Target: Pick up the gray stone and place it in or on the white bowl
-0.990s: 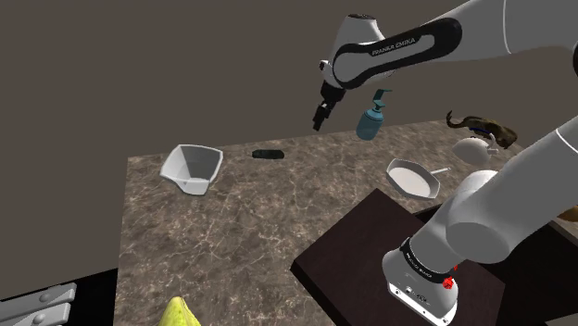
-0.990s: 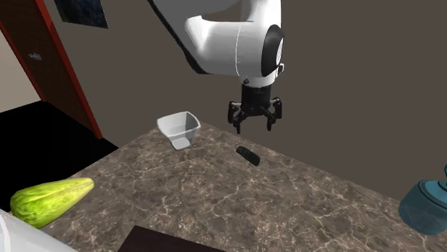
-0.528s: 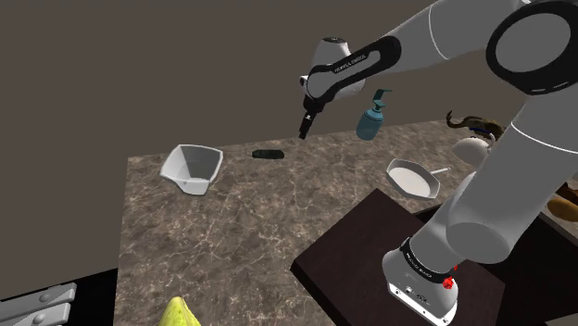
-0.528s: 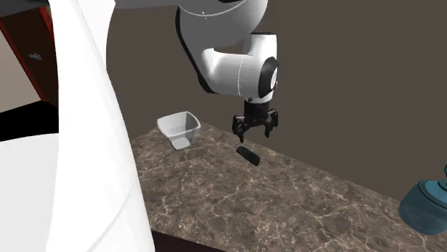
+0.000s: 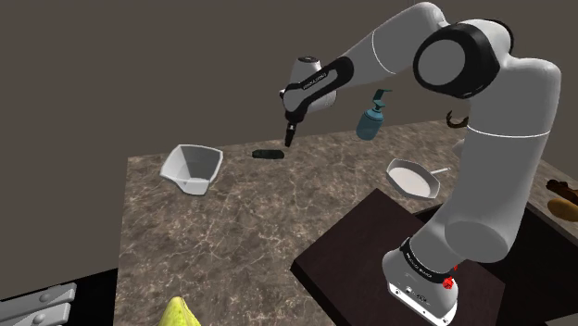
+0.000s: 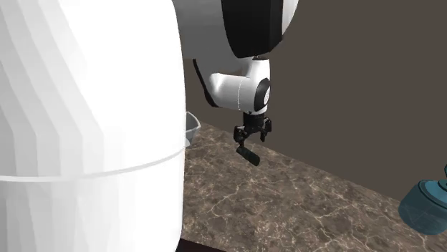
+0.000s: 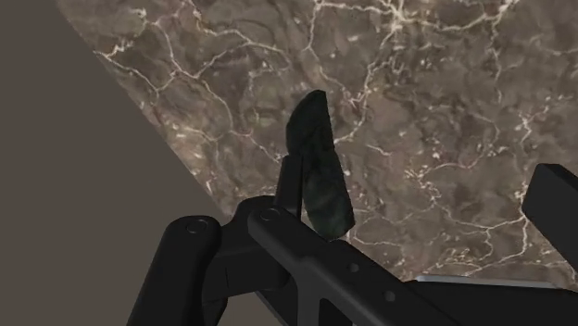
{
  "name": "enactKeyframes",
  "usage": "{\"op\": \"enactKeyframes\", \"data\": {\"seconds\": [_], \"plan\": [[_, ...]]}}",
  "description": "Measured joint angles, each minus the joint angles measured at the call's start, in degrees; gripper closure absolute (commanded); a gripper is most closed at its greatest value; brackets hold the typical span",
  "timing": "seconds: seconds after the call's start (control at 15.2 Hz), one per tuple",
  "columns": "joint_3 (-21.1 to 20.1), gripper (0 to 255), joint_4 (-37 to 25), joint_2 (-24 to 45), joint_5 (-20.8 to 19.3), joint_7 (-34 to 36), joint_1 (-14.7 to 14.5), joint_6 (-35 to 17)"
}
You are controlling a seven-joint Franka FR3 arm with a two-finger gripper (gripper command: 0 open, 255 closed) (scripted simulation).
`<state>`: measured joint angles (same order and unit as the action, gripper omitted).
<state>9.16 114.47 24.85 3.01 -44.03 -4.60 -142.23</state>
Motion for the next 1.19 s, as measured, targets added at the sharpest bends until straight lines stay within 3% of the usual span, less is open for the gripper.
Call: {"op": "enactKeyframes", "data": {"seconds": [0.59,1.19], "plan": [[-3.36,0,-18.38,19.59,-0.61,-7.55,1.93,-0.48],[-3.9,0,-22.36,25.84,-0.48,-8.06,2.36,-2.73]]}}
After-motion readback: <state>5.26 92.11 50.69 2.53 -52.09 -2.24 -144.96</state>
